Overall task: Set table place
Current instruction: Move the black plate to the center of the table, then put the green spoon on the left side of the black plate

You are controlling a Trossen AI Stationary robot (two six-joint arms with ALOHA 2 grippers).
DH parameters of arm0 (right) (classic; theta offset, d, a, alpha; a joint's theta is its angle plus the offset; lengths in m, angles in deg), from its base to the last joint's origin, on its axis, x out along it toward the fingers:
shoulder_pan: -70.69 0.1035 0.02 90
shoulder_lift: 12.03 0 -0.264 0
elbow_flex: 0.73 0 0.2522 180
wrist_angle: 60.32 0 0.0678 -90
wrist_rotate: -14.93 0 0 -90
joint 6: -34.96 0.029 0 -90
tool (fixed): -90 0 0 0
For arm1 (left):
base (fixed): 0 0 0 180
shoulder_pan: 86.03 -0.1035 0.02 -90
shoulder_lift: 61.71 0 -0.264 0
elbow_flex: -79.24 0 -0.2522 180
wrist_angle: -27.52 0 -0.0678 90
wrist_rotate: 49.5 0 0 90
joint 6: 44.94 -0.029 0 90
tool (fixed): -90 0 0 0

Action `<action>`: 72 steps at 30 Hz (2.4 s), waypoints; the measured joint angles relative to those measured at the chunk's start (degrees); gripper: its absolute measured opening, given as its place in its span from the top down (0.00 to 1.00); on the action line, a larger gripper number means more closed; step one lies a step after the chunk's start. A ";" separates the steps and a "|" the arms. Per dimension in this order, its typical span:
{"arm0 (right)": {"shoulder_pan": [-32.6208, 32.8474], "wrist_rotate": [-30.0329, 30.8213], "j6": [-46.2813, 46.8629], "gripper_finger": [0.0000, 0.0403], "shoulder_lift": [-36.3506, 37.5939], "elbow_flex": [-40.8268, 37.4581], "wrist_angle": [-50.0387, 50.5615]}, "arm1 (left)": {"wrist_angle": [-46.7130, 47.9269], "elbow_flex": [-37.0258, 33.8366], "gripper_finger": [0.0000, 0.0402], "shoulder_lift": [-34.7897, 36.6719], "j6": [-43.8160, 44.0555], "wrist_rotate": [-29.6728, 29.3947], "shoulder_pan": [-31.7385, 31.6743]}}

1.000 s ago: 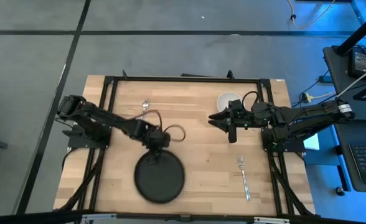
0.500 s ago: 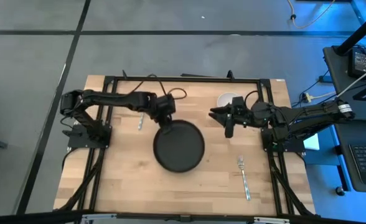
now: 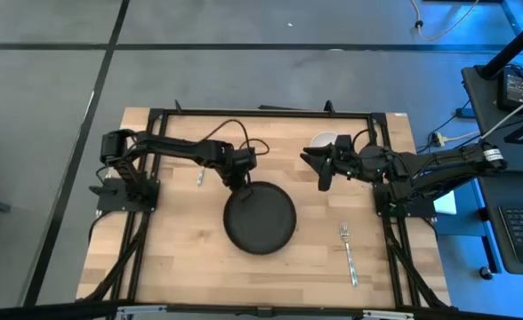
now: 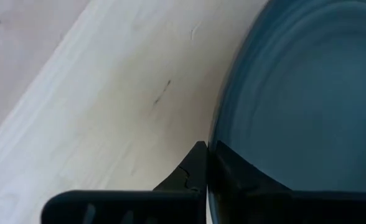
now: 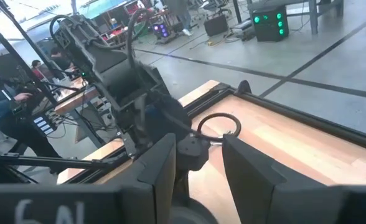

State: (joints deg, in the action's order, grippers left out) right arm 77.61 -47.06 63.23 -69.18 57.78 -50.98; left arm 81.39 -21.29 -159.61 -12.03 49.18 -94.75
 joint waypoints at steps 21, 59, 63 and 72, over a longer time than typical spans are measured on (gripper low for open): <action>0.00 -0.15 -0.02 0.67 0.00 0.00 0.09 | -0.38 0.09 0.98 -3.19 0.00 -1.29 -0.85; 0.00 -0.66 -0.26 0.67 -0.02 0.00 0.17 | -1.99 0.07 0.81 -4.39 0.76 -0.16 -1.84; 0.00 -0.66 -0.26 0.67 -0.02 0.00 0.20 | -1.87 0.00 0.81 -3.14 2.97 6.46 -2.86; 0.00 -0.63 -0.26 0.67 -0.02 0.00 0.53 | 0.38 0.09 0.82 6.72 3.20 0.31 -3.01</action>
State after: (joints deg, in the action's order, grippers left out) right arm 77.61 -47.70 62.97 -69.20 57.78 -50.45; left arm 81.77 -21.20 -152.89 -8.84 49.49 -97.76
